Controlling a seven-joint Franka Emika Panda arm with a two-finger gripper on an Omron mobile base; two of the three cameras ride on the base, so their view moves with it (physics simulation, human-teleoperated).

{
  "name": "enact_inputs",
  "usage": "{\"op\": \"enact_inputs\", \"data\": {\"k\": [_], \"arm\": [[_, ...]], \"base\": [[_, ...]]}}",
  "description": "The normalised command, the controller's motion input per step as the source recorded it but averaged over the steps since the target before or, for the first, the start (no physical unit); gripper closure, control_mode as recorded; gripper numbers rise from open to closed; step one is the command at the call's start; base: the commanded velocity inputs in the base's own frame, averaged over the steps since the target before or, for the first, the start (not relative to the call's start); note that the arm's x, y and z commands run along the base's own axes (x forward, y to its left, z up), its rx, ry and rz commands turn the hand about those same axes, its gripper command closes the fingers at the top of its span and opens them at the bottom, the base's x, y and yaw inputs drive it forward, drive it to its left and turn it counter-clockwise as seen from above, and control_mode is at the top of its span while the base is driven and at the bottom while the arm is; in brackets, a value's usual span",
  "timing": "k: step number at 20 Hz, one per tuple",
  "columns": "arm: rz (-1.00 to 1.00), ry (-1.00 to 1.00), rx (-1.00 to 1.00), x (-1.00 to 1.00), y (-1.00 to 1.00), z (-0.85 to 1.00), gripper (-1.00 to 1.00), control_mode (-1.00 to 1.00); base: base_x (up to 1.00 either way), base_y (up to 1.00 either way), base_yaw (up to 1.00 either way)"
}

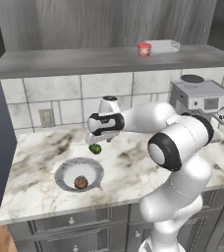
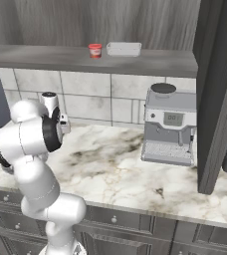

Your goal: Pick the avocado and bread from the counter and place them on the plate. Then pick the jam from the cabinet and place it next to the plate. Lastly close the cabinet door.

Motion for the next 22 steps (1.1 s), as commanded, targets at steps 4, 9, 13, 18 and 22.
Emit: {"op": "enact_inputs", "data": {"k": [4, 9, 13, 18, 22], "arm": [[0.00, 0.03, 0.00, 0.12, 0.09, -0.15, -1.00, -1.00], [0.00, 0.00, -0.02, 0.15, 0.00, -0.08, -1.00, -1.00], [0.00, 0.00, -0.02, 0.17, 0.00, -0.08, -1.00, -1.00], [0.00, 0.02, -0.03, 0.20, 0.01, -0.17, -1.00, -1.00], [0.00, 0.03, -0.02, 0.17, 0.05, -0.20, -1.00, -1.00]], "base": [[0.00, 0.00, 0.00], [0.00, 0.00, 0.00], [0.00, 0.00, 0.00], [0.00, 0.00, 0.00], [0.00, 0.00, 0.00]]}}
